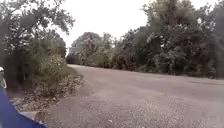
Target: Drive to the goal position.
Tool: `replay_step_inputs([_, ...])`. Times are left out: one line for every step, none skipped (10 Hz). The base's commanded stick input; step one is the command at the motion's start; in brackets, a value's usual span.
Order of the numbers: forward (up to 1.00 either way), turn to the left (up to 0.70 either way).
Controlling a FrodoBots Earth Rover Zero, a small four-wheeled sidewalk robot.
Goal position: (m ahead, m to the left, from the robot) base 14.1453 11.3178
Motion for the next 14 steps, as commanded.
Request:
replay_step_inputs([-0.35, 0.00])
replay_step_inputs([0.00, 0.00])
replay_step_inputs([0.00, 0.00])
replay_step_inputs([0.00, 0.00])
replay_step_inputs([0.00, 0.00])
replay_step_inputs([0.00, 0.00])
replay_step_inputs([0.00, 0.00])
replay_step_inputs([0.00, 0.00])
replay_step_inputs([0.00, 0.00])
replay_step_inputs([0.00, 0.00])
replay_step_inputs([0.02, 0.00])
replay_step_inputs([0.04, 0.00])
replay_step_inputs([0.05, 0.00])
replay_step_inputs([0.06, 0.00])
